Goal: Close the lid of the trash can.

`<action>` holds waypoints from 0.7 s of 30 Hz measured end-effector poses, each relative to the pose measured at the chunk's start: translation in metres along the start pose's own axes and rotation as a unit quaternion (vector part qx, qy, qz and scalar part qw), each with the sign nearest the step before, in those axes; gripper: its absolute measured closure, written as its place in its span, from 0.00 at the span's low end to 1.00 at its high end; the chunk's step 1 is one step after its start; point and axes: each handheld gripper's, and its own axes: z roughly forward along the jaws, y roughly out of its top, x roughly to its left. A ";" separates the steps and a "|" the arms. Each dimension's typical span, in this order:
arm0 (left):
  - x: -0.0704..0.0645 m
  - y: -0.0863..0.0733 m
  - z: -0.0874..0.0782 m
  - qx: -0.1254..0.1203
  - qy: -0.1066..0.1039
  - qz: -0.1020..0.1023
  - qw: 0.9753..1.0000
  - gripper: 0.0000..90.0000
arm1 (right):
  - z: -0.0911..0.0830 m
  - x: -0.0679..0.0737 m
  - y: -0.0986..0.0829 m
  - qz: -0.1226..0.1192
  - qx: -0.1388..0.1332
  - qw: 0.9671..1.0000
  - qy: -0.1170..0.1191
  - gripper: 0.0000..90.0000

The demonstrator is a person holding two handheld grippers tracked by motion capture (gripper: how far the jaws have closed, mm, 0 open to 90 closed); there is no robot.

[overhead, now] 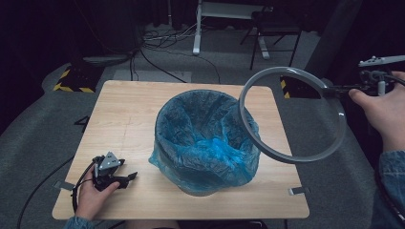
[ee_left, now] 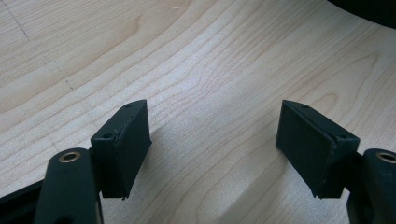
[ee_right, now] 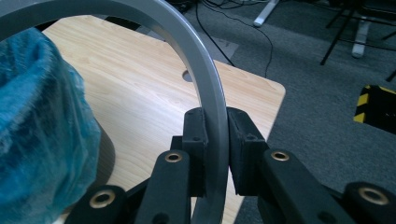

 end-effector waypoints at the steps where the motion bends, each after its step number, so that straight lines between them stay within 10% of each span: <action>1: 0.000 0.000 0.000 0.000 0.000 0.000 1.000 0.29 | 0.002 0.003 0.003 -0.001 0.001 1.000 0.003 0.87; 21: 0.000 0.000 0.000 0.002 -0.001 0.000 1.000 0.29 | 0.045 0.074 0.044 -0.037 0.009 0.997 0.068 0.87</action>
